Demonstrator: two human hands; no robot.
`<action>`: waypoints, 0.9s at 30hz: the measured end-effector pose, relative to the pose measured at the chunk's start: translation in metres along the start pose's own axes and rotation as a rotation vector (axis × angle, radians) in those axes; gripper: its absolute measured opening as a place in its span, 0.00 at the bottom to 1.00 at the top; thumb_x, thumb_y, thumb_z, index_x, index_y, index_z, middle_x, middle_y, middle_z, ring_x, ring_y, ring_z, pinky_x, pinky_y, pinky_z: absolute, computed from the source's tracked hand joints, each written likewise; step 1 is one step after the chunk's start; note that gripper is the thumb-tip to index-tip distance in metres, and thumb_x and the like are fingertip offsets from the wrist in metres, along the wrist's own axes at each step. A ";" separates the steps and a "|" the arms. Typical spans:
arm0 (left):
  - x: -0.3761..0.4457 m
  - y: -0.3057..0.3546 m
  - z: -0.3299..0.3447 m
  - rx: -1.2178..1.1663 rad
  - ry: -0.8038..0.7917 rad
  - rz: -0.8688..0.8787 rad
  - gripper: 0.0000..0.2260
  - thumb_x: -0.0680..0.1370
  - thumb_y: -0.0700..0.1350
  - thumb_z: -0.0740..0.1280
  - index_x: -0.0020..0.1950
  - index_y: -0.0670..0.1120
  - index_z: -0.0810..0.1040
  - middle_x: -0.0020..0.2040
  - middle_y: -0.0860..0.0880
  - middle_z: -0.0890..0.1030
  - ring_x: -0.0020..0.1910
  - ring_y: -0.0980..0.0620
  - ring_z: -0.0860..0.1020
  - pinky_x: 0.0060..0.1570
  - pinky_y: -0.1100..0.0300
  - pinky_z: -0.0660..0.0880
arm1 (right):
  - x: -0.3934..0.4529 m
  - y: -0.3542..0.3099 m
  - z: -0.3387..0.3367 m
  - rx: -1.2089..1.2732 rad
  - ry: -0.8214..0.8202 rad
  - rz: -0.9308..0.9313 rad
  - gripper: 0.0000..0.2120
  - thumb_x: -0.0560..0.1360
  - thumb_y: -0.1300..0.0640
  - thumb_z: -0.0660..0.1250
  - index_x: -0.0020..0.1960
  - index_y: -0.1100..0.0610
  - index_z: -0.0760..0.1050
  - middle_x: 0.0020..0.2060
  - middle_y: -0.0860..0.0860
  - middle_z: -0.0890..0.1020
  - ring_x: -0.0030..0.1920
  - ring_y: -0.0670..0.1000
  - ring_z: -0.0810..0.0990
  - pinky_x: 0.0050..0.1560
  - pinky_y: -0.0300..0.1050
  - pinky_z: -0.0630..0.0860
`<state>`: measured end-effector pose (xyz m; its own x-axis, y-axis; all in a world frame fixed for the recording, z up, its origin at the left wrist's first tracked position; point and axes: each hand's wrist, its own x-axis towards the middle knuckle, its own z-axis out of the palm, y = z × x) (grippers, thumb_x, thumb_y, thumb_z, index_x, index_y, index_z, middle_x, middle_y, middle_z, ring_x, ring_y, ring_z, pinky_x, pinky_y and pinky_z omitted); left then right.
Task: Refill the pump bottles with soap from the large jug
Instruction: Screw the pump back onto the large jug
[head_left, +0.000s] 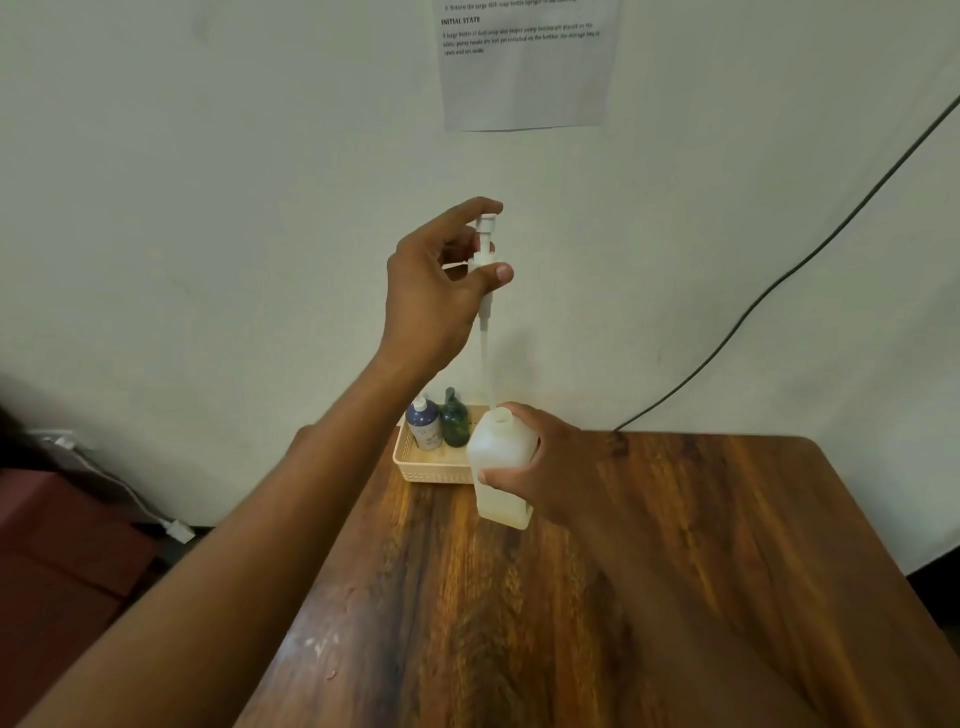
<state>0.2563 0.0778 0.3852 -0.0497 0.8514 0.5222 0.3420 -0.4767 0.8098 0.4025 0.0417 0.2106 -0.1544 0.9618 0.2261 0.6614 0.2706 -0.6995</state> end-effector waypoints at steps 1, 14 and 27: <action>-0.002 0.000 0.001 -0.003 -0.005 -0.002 0.21 0.75 0.35 0.76 0.67 0.48 0.82 0.50 0.42 0.83 0.51 0.44 0.83 0.57 0.54 0.82 | 0.000 -0.001 -0.002 -0.008 0.002 0.001 0.40 0.62 0.36 0.78 0.70 0.44 0.69 0.64 0.43 0.78 0.53 0.42 0.72 0.48 0.23 0.62; -0.061 -0.036 0.026 -0.019 -0.026 -0.032 0.23 0.74 0.37 0.78 0.67 0.50 0.80 0.52 0.47 0.83 0.53 0.50 0.83 0.58 0.52 0.83 | 0.019 -0.028 -0.036 0.022 0.096 0.054 0.42 0.63 0.37 0.79 0.72 0.44 0.68 0.66 0.45 0.78 0.61 0.47 0.77 0.60 0.46 0.76; -0.073 -0.034 0.032 -0.037 0.040 -0.029 0.26 0.73 0.35 0.78 0.67 0.53 0.79 0.56 0.53 0.84 0.56 0.54 0.83 0.58 0.62 0.82 | 0.022 -0.042 -0.052 0.115 0.154 0.004 0.34 0.63 0.43 0.81 0.66 0.44 0.75 0.58 0.42 0.83 0.53 0.45 0.81 0.54 0.48 0.81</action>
<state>0.2787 0.0391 0.3113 -0.0963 0.8558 0.5082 0.3050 -0.4606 0.8335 0.4096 0.0489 0.2808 -0.0321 0.9474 0.3185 0.5719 0.2787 -0.7715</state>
